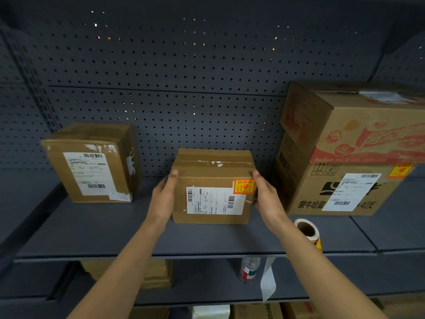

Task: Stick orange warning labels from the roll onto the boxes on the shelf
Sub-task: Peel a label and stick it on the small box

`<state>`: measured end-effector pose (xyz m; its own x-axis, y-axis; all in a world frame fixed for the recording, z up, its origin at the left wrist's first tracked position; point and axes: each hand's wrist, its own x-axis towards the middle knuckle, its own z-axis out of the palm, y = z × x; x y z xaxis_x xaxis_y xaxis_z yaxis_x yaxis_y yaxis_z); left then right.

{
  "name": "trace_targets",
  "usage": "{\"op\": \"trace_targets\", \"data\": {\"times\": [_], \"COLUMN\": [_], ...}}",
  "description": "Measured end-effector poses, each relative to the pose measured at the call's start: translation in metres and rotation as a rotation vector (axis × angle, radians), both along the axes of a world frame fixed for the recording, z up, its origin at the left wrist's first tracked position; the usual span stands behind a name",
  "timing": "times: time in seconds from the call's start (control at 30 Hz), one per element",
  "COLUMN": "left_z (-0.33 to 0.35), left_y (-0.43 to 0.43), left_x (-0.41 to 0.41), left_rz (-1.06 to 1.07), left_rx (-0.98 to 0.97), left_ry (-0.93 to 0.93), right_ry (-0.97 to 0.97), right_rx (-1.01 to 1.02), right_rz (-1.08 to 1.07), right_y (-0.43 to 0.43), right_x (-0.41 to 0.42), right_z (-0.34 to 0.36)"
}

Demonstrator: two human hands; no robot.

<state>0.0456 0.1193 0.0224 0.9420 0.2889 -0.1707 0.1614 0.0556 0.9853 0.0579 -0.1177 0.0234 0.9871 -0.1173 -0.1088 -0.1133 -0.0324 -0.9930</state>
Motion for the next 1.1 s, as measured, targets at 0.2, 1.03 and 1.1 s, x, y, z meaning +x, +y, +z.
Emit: {"op": "trace_targets", "data": {"times": [0.2, 1.03, 1.1], "left_z": [0.001, 0.033, 0.033], "left_y": [-0.007, -0.04, -0.051], "left_x": [-0.011, -0.078, -0.085], "left_rz": [-0.001, -0.112, -0.154], "left_rx": [-0.034, -0.086, -0.094], "left_ry": [-0.028, -0.467, -0.49], "right_ry": [-0.043, -0.491, -0.502], "right_rx": [-0.019, -0.057, -0.077], "right_rz": [-0.009, -0.185, -0.252], "right_y": [0.005, -0.03, -0.04], "right_x": [-0.014, -0.126, -0.138], "right_z": [0.009, 0.053, 0.05]}}
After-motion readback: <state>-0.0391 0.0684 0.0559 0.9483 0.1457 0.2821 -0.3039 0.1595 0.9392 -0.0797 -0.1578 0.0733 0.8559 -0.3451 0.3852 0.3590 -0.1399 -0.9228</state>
